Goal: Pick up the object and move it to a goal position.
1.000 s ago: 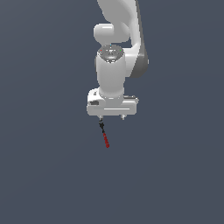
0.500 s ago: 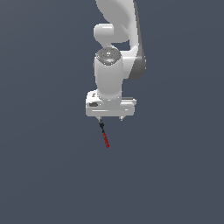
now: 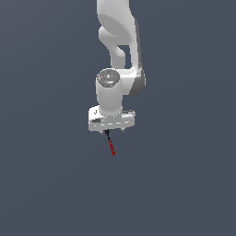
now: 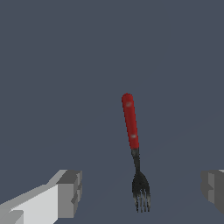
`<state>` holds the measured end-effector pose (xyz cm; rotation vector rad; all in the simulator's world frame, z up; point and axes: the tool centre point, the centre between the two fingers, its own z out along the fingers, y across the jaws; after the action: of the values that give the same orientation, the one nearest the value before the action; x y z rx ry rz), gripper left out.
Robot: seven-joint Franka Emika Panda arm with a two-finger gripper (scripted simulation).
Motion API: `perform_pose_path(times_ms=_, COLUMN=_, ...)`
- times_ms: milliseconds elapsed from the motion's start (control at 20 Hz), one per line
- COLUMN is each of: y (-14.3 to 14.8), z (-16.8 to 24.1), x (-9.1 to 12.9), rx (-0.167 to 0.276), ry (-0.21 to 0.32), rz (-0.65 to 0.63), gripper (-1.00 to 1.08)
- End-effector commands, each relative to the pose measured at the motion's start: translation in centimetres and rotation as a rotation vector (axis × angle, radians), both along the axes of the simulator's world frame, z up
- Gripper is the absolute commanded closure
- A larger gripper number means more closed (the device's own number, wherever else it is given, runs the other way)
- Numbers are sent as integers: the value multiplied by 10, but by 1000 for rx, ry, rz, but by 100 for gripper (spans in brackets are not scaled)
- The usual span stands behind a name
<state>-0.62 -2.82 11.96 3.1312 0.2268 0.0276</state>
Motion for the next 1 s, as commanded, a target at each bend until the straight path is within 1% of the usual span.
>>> perform_pose_path(times_ms=0, y=-7, z=-19, x=-4, rx=-2, ry=6, rz=42, gripper=-92)
perform_pose_path(times_ms=200, y=-14, z=-42, x=-10, rx=-2, ry=12, rz=93, gripper=-92)
perform_pose_path(times_ms=400, y=-18, z=-57, x=-14, rx=-1, ry=16, rz=126, gripper=-92)
perform_pose_path(times_ms=950, y=-20, z=-71, x=-16, rx=0, ry=18, rz=137, gripper=-92)
